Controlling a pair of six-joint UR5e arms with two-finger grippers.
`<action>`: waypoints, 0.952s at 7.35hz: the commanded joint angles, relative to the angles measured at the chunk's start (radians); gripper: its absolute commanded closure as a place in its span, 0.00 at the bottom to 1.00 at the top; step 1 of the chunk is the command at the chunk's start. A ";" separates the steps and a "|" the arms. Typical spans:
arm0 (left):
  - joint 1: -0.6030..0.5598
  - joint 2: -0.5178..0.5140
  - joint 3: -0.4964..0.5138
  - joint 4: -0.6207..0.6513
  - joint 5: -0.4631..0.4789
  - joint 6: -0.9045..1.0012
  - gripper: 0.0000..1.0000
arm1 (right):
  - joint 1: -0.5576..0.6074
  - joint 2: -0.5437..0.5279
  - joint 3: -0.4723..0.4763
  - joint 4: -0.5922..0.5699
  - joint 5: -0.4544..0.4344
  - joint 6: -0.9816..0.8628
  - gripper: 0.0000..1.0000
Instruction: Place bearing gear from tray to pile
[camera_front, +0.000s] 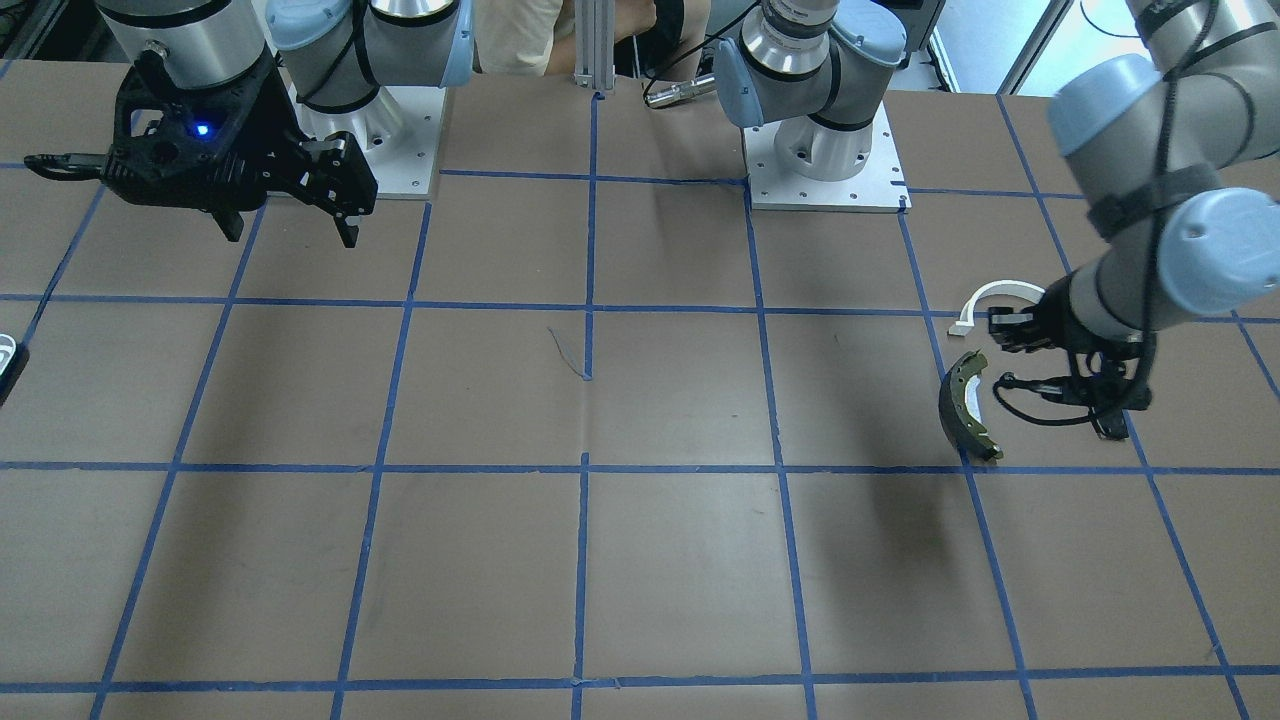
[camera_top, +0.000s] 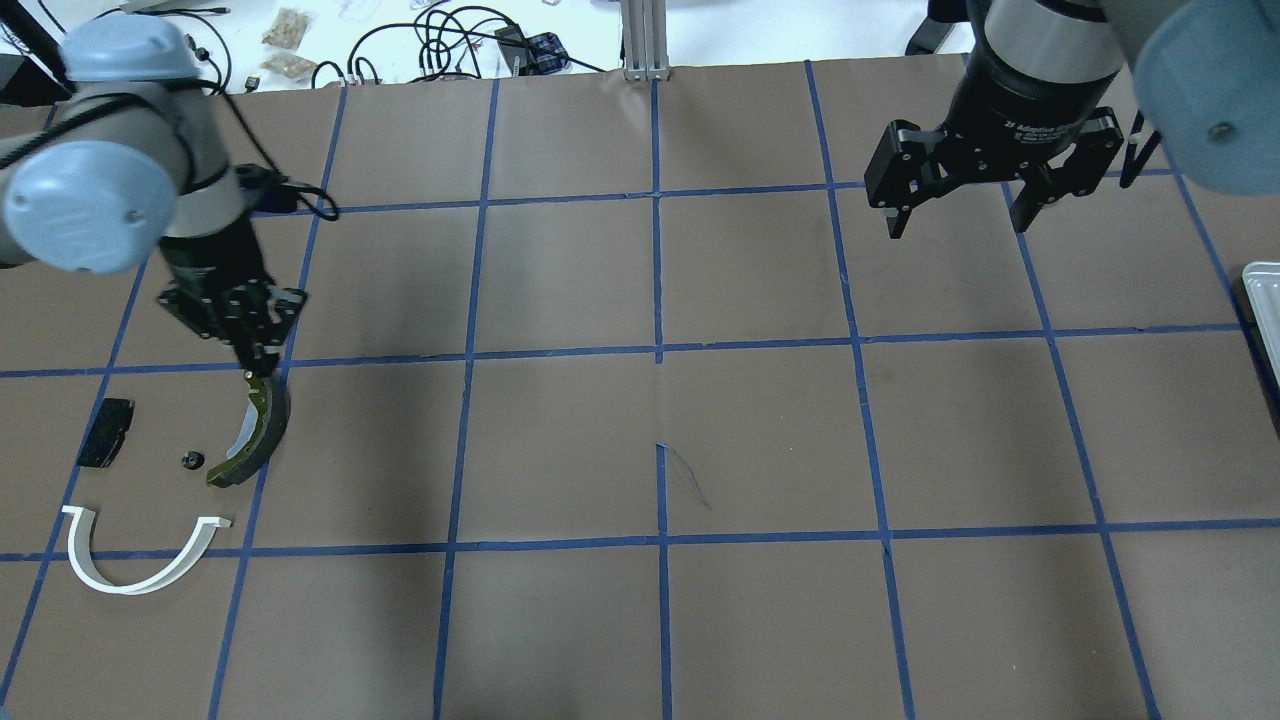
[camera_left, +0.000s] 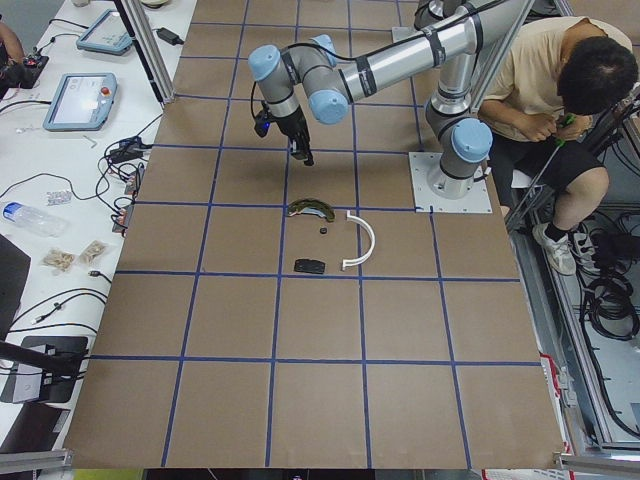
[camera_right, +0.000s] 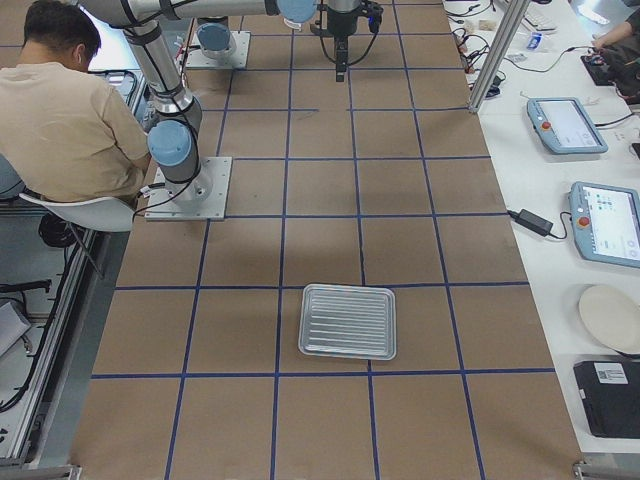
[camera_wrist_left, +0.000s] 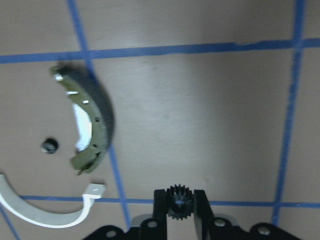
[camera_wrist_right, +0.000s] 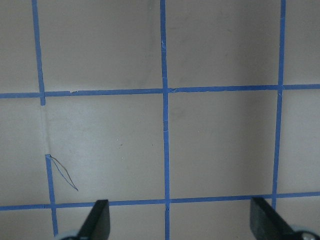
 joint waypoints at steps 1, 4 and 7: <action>0.182 -0.039 -0.056 0.129 0.014 0.214 1.00 | 0.000 0.001 -0.008 -0.005 -0.017 0.001 0.00; 0.212 -0.028 -0.319 0.536 -0.003 0.296 1.00 | 0.000 0.001 0.000 -0.004 -0.017 0.001 0.00; 0.216 -0.037 -0.342 0.592 -0.040 0.319 0.11 | 0.000 0.003 -0.008 -0.005 -0.009 0.001 0.00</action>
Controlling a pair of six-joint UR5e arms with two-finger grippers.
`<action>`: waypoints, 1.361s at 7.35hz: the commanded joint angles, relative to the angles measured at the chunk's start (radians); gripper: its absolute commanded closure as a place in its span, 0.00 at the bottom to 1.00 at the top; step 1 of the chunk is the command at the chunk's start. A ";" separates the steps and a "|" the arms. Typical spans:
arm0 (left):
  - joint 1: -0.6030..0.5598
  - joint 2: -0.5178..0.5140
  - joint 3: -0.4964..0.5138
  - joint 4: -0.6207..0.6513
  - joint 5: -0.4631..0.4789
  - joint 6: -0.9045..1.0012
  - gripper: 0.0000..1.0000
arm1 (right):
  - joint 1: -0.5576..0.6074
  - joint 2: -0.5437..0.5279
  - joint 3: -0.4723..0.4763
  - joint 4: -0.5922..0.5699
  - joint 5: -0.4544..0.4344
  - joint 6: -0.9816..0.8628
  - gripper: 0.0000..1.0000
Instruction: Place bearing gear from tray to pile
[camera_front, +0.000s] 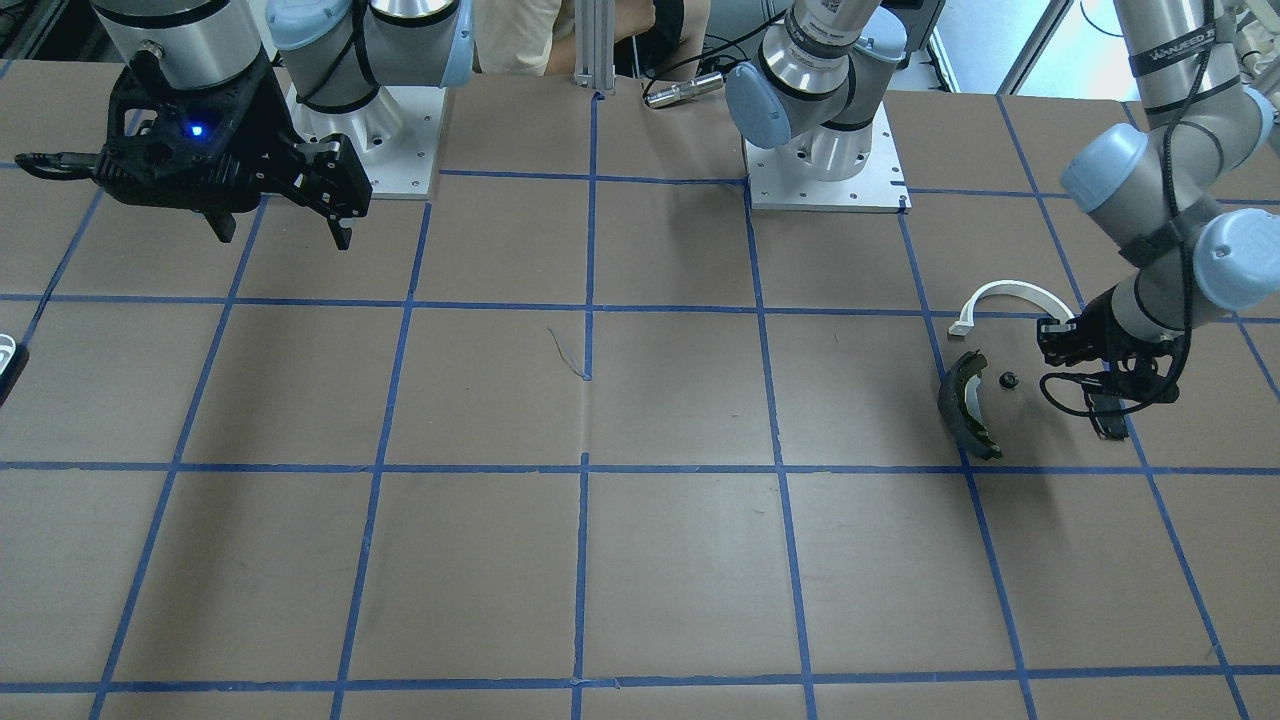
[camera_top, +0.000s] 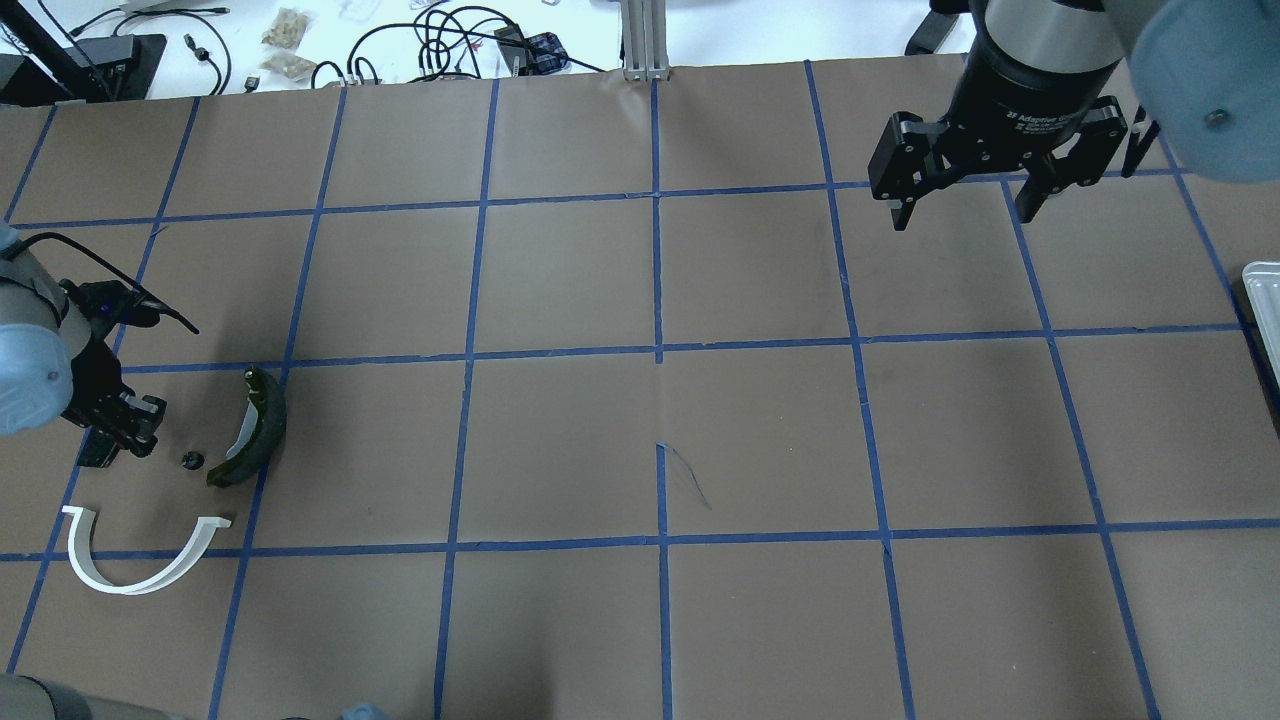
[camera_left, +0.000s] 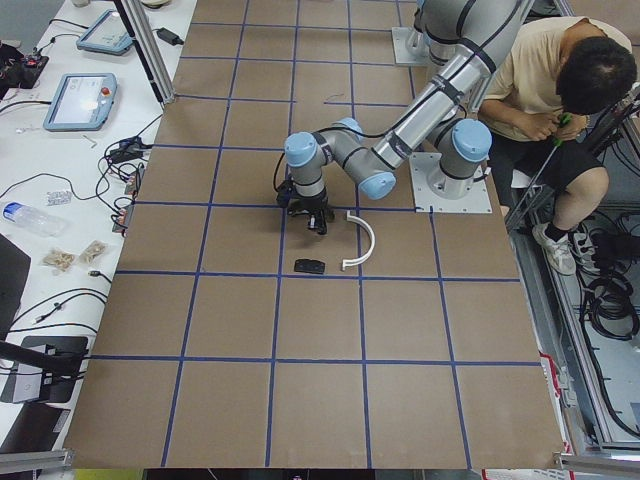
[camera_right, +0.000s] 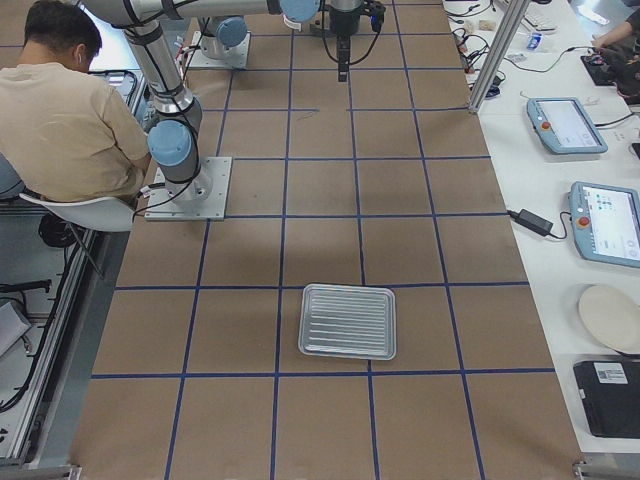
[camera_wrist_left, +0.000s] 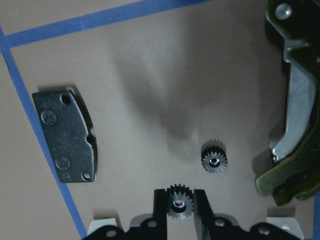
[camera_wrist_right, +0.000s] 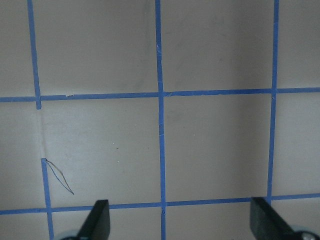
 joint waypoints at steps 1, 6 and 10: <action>0.001 0.008 0.001 0.015 -0.002 0.027 0.00 | 0.000 0.000 0.000 0.000 0.002 0.000 0.00; -0.156 0.094 0.350 -0.489 -0.095 -0.135 0.00 | 0.000 0.000 0.002 0.001 0.005 0.000 0.00; -0.642 0.137 0.669 -0.845 -0.106 -0.827 0.00 | -0.001 0.000 0.005 0.000 0.008 0.000 0.00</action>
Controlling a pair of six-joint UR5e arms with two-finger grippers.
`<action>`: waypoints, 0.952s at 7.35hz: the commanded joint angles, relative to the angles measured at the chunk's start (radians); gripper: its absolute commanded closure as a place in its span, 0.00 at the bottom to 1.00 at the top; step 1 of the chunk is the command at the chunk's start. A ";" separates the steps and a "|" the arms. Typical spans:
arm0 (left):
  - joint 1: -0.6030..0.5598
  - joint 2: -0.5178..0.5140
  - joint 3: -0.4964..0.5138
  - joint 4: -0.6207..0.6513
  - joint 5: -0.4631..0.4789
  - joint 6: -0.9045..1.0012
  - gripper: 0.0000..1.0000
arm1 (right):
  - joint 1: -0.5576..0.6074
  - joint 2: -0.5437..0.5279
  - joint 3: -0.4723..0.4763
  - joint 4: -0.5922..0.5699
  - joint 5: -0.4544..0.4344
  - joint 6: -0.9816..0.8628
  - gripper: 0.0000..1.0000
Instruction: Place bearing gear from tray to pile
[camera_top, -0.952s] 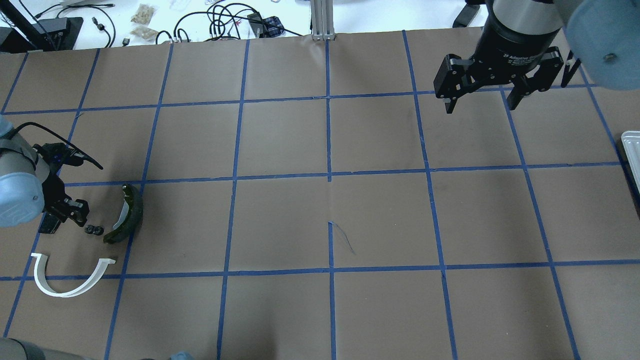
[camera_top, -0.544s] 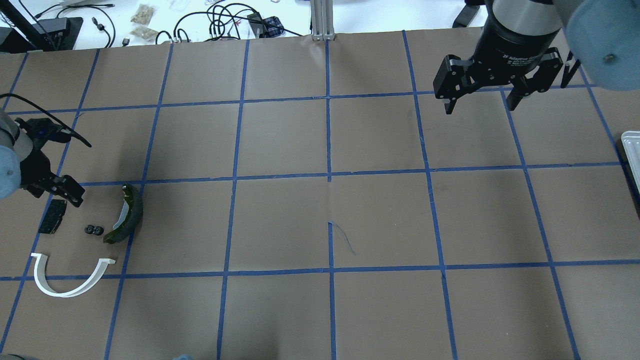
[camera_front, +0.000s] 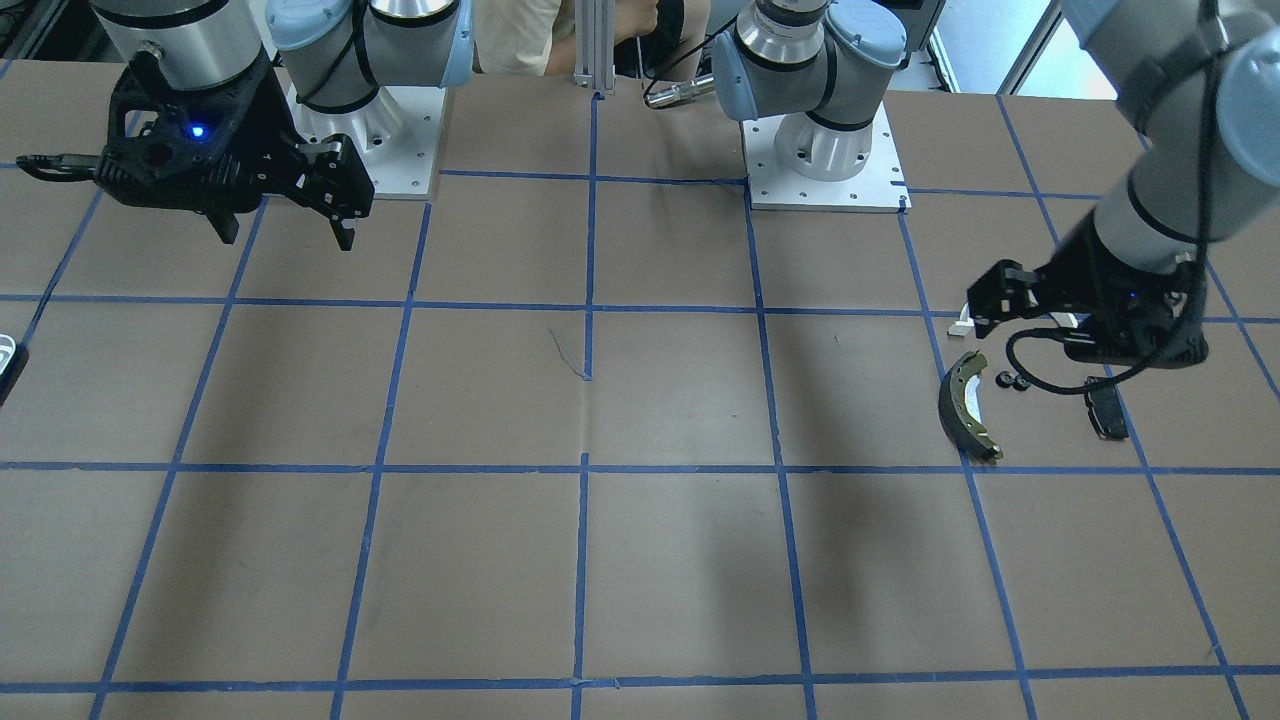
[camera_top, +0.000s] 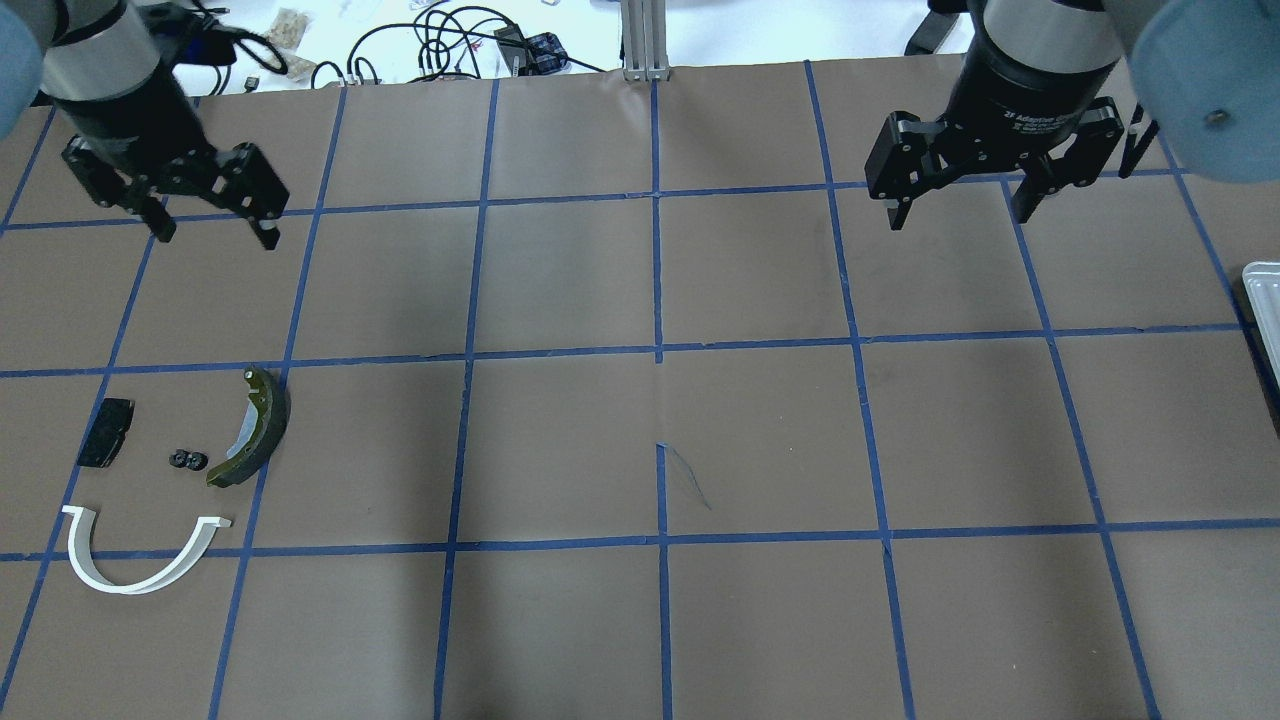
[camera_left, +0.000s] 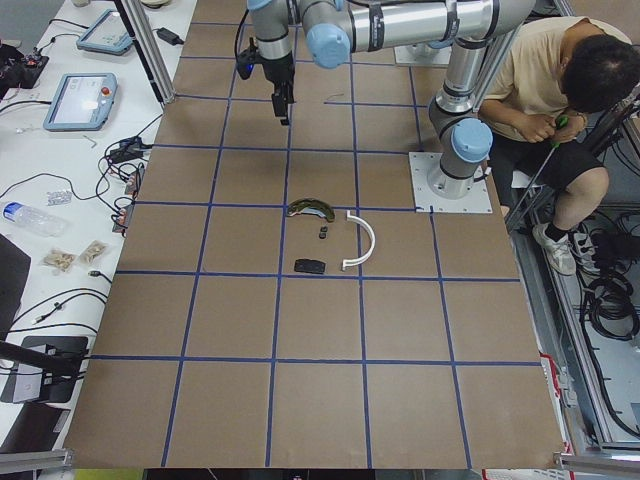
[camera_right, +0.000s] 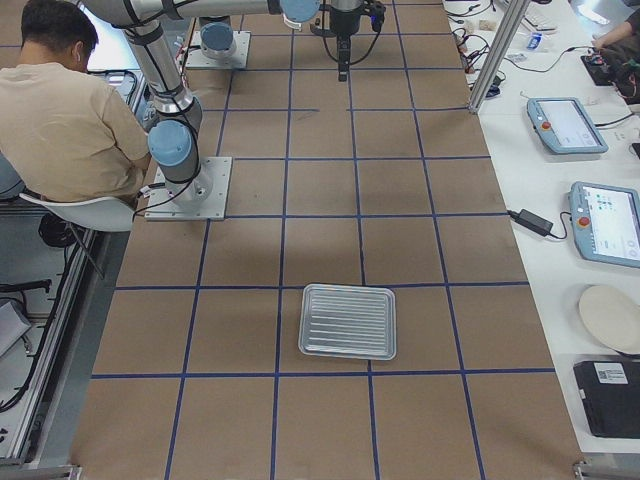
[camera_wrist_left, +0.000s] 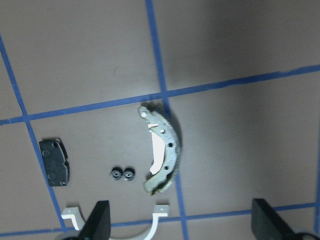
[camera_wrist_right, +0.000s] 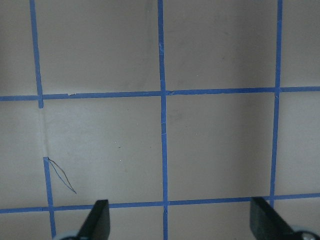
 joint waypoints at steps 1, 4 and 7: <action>-0.189 0.034 0.013 -0.058 -0.003 -0.202 0.00 | 0.000 -0.001 0.002 0.002 -0.001 0.000 0.00; -0.173 0.113 -0.055 -0.021 -0.083 -0.203 0.00 | -0.003 -0.004 0.008 0.004 -0.002 0.000 0.00; -0.145 0.121 -0.077 0.028 -0.153 -0.215 0.00 | -0.003 -0.001 0.008 0.002 -0.005 0.000 0.00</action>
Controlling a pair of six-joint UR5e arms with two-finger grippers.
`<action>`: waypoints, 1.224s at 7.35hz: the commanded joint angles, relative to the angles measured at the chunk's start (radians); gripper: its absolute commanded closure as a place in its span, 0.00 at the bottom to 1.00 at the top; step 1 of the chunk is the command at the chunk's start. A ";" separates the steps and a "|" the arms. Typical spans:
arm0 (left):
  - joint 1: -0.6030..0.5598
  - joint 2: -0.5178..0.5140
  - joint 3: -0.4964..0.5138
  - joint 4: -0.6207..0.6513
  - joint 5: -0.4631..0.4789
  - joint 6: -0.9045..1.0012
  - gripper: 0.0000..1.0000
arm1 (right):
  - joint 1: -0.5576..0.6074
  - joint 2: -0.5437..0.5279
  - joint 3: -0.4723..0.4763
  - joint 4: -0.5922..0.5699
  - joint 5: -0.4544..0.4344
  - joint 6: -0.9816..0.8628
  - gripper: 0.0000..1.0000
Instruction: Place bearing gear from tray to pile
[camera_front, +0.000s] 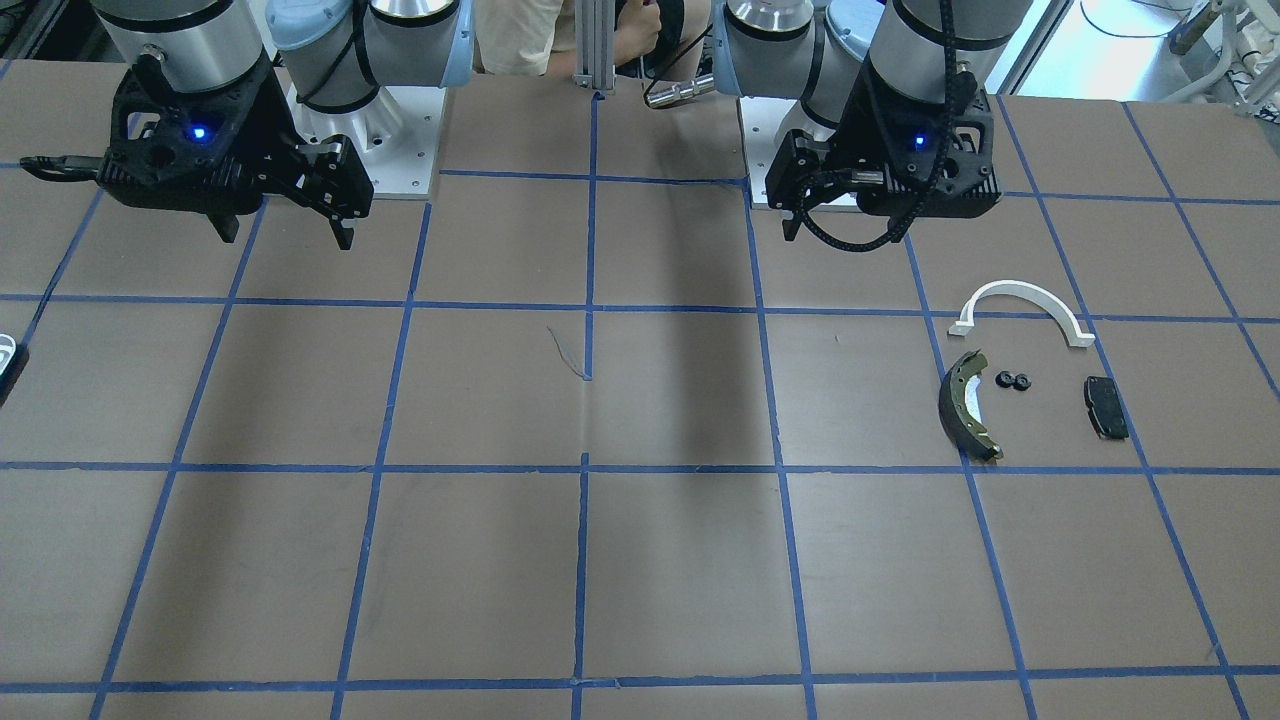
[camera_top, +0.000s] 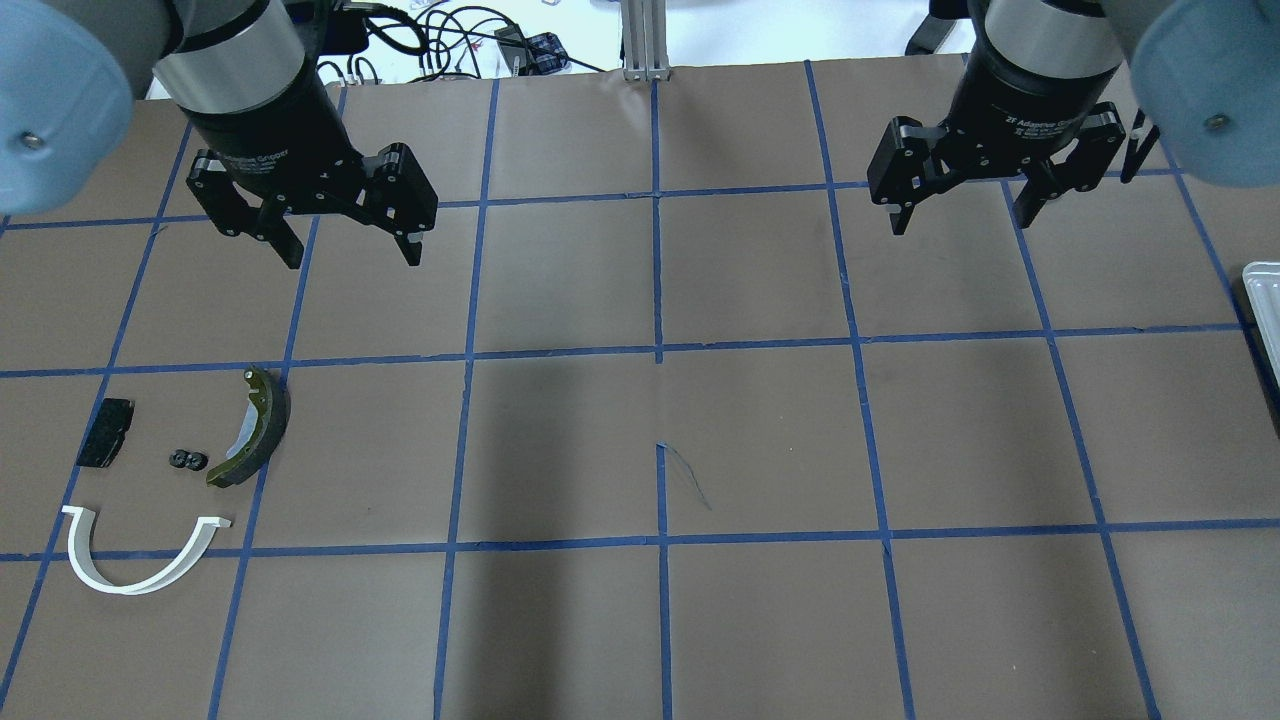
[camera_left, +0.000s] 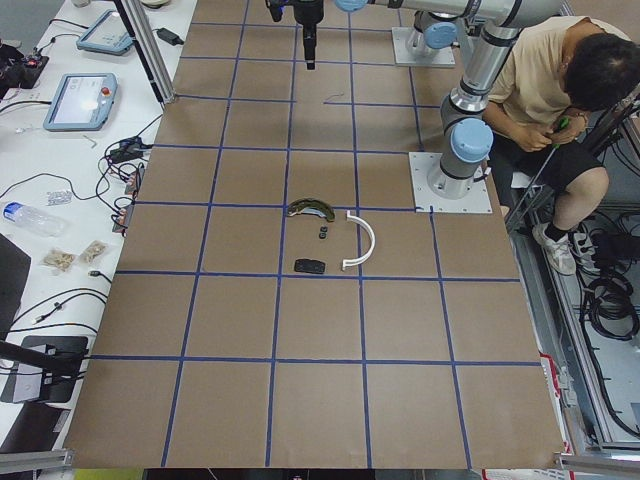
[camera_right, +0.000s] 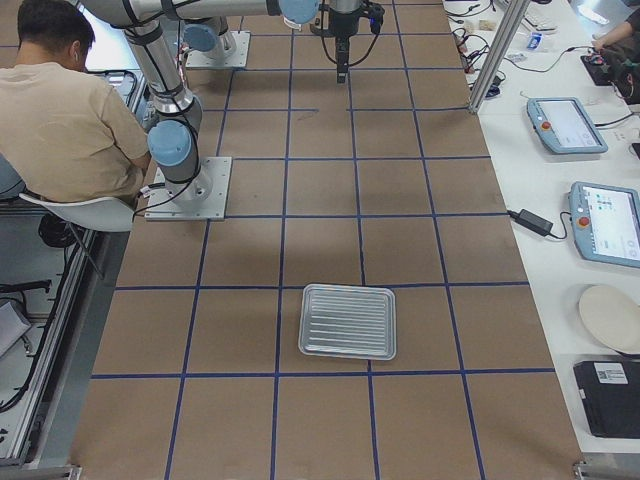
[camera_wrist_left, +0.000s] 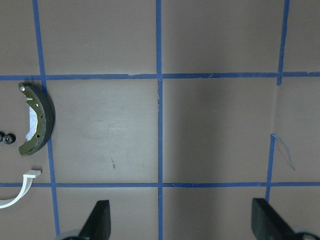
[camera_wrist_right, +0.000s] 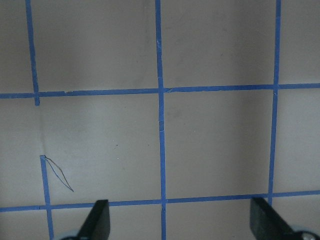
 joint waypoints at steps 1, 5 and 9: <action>0.007 0.005 -0.009 0.021 -0.013 -0.006 0.00 | 0.000 0.000 0.000 0.001 0.001 0.000 0.00; 0.006 0.014 -0.080 0.188 -0.002 -0.006 0.00 | 0.000 0.001 0.000 0.001 0.004 -0.002 0.00; 0.007 0.029 -0.086 0.179 0.011 -0.008 0.00 | -0.002 0.000 0.002 0.005 0.007 0.000 0.00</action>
